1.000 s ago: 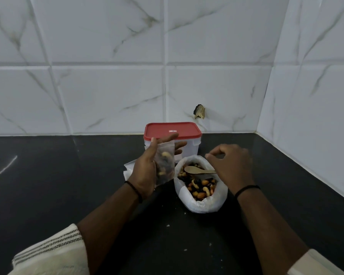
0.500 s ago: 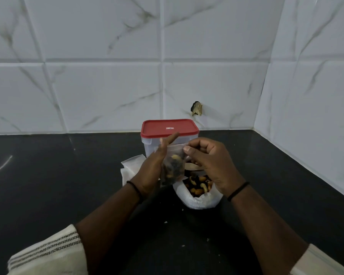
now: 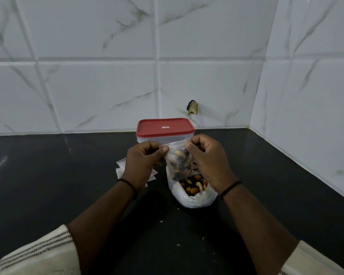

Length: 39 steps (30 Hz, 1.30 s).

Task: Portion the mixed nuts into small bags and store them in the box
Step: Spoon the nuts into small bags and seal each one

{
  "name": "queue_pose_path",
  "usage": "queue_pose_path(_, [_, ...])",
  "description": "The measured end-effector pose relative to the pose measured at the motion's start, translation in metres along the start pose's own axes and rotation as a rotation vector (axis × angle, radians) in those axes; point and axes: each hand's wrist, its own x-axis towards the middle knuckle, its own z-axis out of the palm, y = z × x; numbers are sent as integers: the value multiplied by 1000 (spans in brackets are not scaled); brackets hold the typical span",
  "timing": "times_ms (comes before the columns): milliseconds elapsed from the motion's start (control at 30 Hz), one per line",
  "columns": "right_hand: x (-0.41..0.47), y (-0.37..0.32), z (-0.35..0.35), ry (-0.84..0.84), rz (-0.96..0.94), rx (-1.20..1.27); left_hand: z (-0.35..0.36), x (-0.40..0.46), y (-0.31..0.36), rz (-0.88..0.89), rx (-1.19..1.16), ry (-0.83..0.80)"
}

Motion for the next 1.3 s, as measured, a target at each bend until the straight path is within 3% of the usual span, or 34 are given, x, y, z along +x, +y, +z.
queue_pose_path(333, [-4,-1,4,-65,3,-6,0,1,-2,60,103,52])
queue_pose_path(533, [-3,1,3,-64,-44,-75,4,0,1,108,187,-5])
queue_pose_path(833, [-4,4,4,-45,-141,-204,8,-5,5,109,117,-97])
queue_pose_path(1300, [-4,-1,4,-132,-185,-149,5,-6,5,258,188,44])
